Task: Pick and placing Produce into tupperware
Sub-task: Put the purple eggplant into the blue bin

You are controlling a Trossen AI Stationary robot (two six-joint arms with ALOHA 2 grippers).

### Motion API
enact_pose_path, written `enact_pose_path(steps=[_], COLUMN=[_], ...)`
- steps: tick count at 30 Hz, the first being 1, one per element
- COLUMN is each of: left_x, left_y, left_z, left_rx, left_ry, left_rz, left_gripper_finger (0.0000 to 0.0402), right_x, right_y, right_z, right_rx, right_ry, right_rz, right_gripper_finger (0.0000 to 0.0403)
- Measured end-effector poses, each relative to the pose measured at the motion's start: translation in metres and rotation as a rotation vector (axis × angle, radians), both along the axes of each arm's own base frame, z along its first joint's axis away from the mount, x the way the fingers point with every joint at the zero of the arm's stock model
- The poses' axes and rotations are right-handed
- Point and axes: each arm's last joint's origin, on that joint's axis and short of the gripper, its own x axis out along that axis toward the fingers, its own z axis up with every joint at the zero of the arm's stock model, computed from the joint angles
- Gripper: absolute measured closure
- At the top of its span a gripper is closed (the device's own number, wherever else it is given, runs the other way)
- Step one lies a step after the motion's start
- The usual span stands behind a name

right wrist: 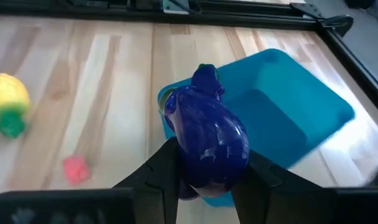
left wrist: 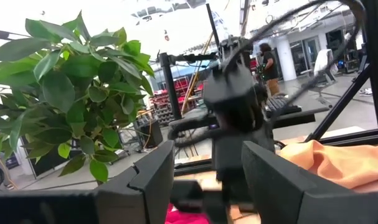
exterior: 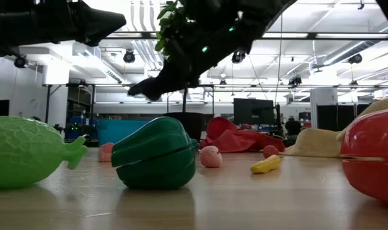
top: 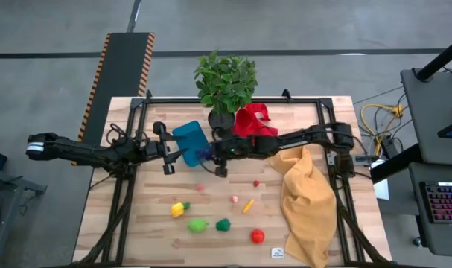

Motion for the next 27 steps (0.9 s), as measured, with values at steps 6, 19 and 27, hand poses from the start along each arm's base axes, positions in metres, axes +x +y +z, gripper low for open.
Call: enact_pose_path(steps=[6,19,27], left_x=[0.0,0.0,0.0], left_y=[0.0,0.0,0.0], left_z=[0.0,-0.001,0.0], left_rx=[0.0,-0.002,-0.002], left_ry=[-0.002,0.007,0.004], left_rz=[-0.001,-0.001,-0.001], left_gripper_finger=[0.0228,0.0228,0.0228], right_x=[0.022,0.022,0.022], right_y=[-0.006,-0.027,-0.027], right_z=[-0.017,-0.018,-0.018], right_rx=[-0.056,-0.058,-0.072], right_ry=[0.041,0.102,0.103], right_rz=[-0.029,-0.08,-0.071], right_gripper_finger=[0.0297,0.0297,0.0271])
